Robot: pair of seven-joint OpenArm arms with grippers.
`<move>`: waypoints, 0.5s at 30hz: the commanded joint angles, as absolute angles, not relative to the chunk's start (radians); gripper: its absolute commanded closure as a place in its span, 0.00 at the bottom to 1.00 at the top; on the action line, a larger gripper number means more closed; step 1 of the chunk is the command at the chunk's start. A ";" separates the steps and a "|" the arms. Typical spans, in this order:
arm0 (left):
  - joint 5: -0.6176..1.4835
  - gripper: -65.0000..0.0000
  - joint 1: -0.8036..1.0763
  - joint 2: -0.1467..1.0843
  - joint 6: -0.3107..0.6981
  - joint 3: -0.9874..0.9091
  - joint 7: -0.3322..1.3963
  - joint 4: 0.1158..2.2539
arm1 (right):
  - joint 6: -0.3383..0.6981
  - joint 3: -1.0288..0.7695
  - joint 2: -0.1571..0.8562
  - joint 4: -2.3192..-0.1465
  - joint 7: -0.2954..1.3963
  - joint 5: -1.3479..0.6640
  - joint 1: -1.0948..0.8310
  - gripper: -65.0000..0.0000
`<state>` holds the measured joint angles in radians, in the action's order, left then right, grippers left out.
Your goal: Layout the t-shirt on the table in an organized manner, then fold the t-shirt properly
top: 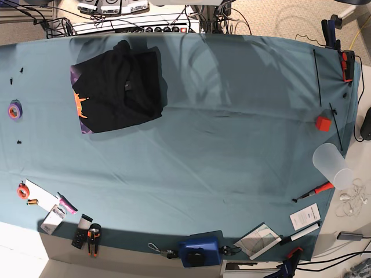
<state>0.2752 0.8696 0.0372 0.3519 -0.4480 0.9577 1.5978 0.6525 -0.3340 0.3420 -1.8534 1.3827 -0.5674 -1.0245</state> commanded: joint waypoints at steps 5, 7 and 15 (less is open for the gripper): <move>0.124 1.00 0.777 0.086 0.348 -0.312 0.797 1.357 | 0.622 -0.197 0.369 -1.572 1.354 -0.436 -0.886 1.00; 0.055 1.00 0.728 0.086 0.348 -0.276 0.694 1.266 | 0.599 -0.144 0.369 -1.433 1.294 -0.377 -0.804 1.00; 0.003 1.00 0.598 0.080 0.348 -0.251 0.330 0.936 | 0.581 0.099 0.369 -0.916 1.059 -0.247 -0.500 1.00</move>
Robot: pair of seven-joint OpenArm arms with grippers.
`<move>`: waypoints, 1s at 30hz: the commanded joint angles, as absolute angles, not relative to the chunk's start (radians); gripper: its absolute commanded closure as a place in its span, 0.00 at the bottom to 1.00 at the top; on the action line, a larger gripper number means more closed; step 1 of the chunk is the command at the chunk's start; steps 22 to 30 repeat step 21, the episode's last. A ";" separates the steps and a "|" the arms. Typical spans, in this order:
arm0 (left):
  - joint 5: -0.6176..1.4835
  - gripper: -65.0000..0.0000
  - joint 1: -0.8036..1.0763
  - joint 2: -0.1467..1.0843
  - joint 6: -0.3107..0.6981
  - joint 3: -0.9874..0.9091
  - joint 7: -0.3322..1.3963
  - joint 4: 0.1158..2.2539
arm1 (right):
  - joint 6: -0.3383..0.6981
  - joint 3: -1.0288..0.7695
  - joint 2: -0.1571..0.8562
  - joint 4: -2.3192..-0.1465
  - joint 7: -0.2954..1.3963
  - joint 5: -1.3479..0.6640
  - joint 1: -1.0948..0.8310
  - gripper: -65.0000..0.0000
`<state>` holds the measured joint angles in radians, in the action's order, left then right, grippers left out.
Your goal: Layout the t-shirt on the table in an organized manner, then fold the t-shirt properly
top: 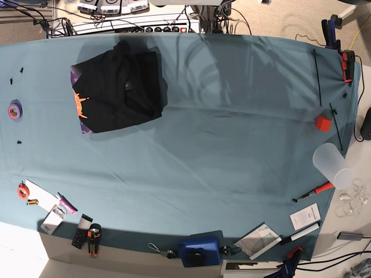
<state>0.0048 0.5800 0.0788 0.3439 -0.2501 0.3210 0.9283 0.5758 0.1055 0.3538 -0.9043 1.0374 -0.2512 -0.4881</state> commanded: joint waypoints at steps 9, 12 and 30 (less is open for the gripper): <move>0.004 1.00 0.467 0.080 0.244 -0.252 0.199 0.645 | 0.582 0.371 0.368 -0.709 0.681 -0.189 -0.288 1.00; 0.020 1.00 0.449 0.078 0.247 -0.252 0.200 0.641 | 0.535 0.415 0.365 -0.691 0.442 -0.127 -0.280 1.00; 0.048 1.00 0.418 0.078 0.247 -0.252 0.199 0.644 | 0.327 0.421 0.324 -0.580 0.222 0.072 -0.280 1.00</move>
